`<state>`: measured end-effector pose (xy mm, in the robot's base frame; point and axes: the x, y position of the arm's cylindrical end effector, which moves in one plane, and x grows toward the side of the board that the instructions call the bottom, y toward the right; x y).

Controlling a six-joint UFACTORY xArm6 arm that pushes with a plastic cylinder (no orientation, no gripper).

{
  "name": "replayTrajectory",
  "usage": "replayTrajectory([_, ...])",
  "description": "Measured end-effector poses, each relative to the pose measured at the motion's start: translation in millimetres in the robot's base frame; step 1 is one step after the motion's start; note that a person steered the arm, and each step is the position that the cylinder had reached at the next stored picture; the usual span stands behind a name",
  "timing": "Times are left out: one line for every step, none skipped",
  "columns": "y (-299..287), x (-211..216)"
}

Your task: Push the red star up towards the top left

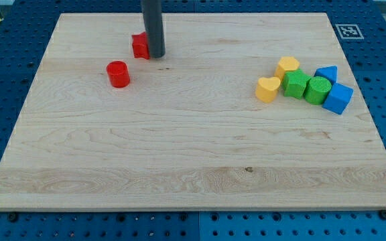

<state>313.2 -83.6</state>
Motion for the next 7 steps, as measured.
replayTrajectory([-11,-16])
replayTrajectory([-20,-17])
replayTrajectory([-26,-6])
replayTrajectory([-44,-2])
replayTrajectory([-75,-3])
replayTrajectory([-94,-18])
replayTrajectory([-95,-44])
